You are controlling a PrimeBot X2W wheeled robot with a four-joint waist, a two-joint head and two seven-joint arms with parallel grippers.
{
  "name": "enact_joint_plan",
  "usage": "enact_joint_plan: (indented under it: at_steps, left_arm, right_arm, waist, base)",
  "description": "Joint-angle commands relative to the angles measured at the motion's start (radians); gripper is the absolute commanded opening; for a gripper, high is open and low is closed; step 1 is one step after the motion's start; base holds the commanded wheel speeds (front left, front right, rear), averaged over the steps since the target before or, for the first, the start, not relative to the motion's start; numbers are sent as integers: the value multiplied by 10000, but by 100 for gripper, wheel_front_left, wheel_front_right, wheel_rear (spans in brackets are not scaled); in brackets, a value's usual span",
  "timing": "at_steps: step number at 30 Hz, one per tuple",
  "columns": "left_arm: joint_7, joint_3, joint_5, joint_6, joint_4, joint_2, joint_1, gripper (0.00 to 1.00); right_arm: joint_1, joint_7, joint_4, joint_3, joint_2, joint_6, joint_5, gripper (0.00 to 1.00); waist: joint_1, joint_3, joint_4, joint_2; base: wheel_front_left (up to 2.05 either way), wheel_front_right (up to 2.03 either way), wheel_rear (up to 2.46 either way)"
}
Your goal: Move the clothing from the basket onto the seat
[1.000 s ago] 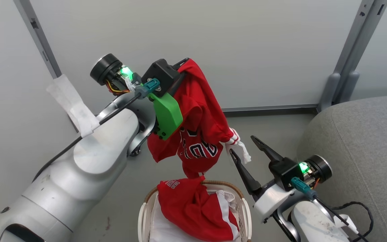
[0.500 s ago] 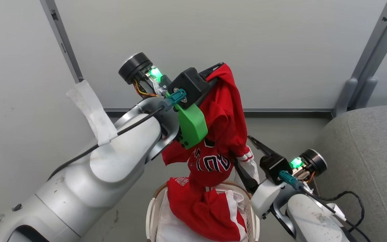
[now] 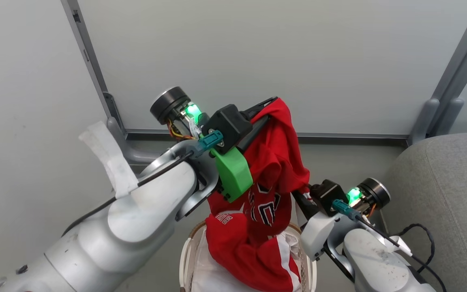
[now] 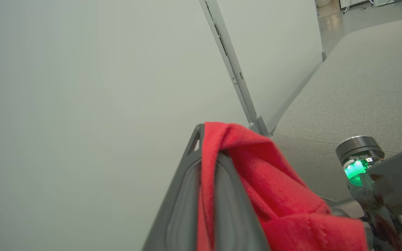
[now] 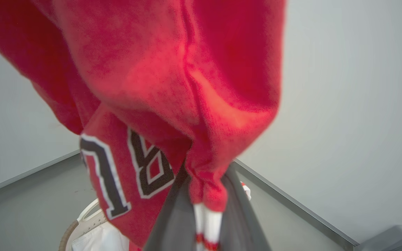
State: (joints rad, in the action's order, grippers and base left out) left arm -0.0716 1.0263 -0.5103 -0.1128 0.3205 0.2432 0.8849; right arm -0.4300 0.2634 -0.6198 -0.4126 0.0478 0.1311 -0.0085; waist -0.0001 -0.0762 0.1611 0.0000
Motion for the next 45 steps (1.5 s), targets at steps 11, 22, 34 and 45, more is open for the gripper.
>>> enact_joint_plan:
  at_steps: [11, 22, 34, 45]
  left_arm:
    - [-1308, -545, -1085, 620, 814, 296, -2228, 84]
    - [-1935, -1193, -1228, 577, 1919, -120, -3881, 100]
    - [-1942, -3122, -83, 402, 1565, -713, -5760, 100]
    - [-1931, -4157, 790, 19, 1511, -1359, -6461, 100]
  right_arm:
    - [322, 23, 939, 1354, 43, -7, -122, 0]
    - [353, 23, 1822, 2502, 43, -7, -469, 0]
    - [549, 23, 2385, 2874, 44, -7, -700, 0]
    - [300, 22, 2677, 3189, 46, -10, -1161, 0]
  waist:
    - [1, 89, -244, 0]
    - [1, 234, -531, 0]
    - [1, 441, -991, 0]
    - [1, 638, -2187, 0]
  base:
    - [0, 0, 0]
    - [0, 0, 0]
    - [0, 0, 0]
    - [0, 0, 0]
